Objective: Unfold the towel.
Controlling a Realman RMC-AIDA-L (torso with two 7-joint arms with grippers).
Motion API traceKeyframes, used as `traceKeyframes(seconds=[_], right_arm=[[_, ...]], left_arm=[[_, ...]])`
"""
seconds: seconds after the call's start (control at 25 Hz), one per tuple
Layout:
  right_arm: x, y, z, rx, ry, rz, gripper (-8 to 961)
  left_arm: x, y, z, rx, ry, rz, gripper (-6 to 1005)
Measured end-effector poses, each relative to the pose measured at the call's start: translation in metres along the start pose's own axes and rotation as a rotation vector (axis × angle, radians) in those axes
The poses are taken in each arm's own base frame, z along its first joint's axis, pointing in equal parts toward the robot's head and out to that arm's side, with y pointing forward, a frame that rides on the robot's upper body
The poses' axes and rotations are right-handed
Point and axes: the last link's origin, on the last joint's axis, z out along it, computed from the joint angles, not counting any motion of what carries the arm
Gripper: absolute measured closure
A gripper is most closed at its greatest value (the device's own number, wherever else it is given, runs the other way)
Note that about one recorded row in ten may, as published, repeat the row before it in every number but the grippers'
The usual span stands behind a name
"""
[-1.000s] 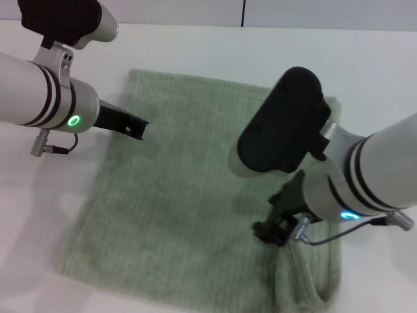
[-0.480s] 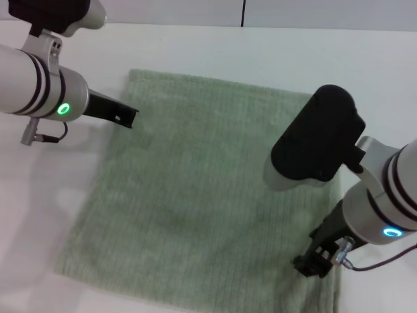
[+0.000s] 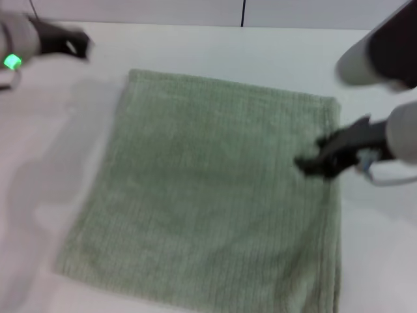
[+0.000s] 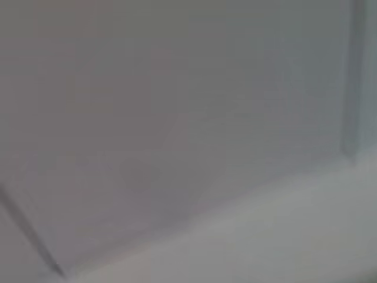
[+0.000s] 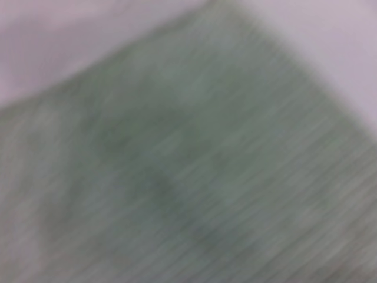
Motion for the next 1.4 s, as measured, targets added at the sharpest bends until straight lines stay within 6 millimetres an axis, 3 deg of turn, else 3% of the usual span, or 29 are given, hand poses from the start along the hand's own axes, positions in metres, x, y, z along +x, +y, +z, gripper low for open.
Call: traceKeyframes(seconds=[0.04,0.12,0.16,0.28,0.36,0.44,0.52,0.56,0.72,0.76,1.04,1.2,1.24,1.36,1.4], right_arm=[[-0.001,-0.018,0.0,0.061,-0.118,0.024,477],[-0.002,-0.026,0.0,0.092,-0.176,0.031,477],[-0.004,-0.038,-0.002,0.16,-0.305,0.042,477],[-0.003,-0.047,-0.005,0.22,-0.438,0.059,477],[-0.004,-0.06,-0.011,0.304,-0.667,0.115,477],[-0.002,-0.065,-0.01,0.337,-0.731,0.146,476],[0.004,-0.074,-0.002,0.425,-0.811,0.185,476],[0.01,-0.078,0.013,0.523,-0.841,0.196,476],[0.011,-0.076,0.027,0.624,-0.883,0.194,476],[0.009,-0.071,0.032,0.674,-0.926,0.189,476],[0.014,-0.061,0.044,0.737,-1.075,0.167,477],[0.032,-0.058,0.052,0.701,-1.215,0.148,477],[0.045,-0.059,0.054,0.684,-1.269,0.14,477],[0.06,-0.064,0.053,0.669,-1.315,0.149,476],[0.06,-0.064,0.053,0.669,-1.315,0.149,476]], left_arm=[[0.003,-0.008,-0.007,0.039,0.062,-0.01,997],[0.001,-0.026,-0.022,0.124,0.193,-0.04,997],[-0.006,-0.041,-0.039,0.22,0.359,-0.065,997],[-0.018,-0.047,-0.052,0.292,0.486,-0.072,997],[-0.036,-0.05,-0.062,0.372,0.62,-0.078,997],[-0.059,-0.052,-0.064,0.432,0.725,-0.096,959],[-0.083,-0.052,-0.063,0.466,0.783,-0.124,884],[-0.102,-0.054,-0.062,0.477,0.808,-0.166,846],[-0.132,-0.057,-0.056,0.478,0.812,-0.241,771],[-0.148,-0.059,-0.053,0.484,0.82,-0.265,752],[-0.174,-0.068,-0.042,0.517,0.796,-0.289,621],[-0.182,-0.074,-0.033,0.533,0.773,-0.297,432],[-0.184,-0.075,-0.032,0.541,0.766,-0.298,385],[-0.189,-0.075,-0.027,0.544,0.749,-0.292,161],[-0.189,-0.075,-0.027,0.544,0.749,-0.292,156]])
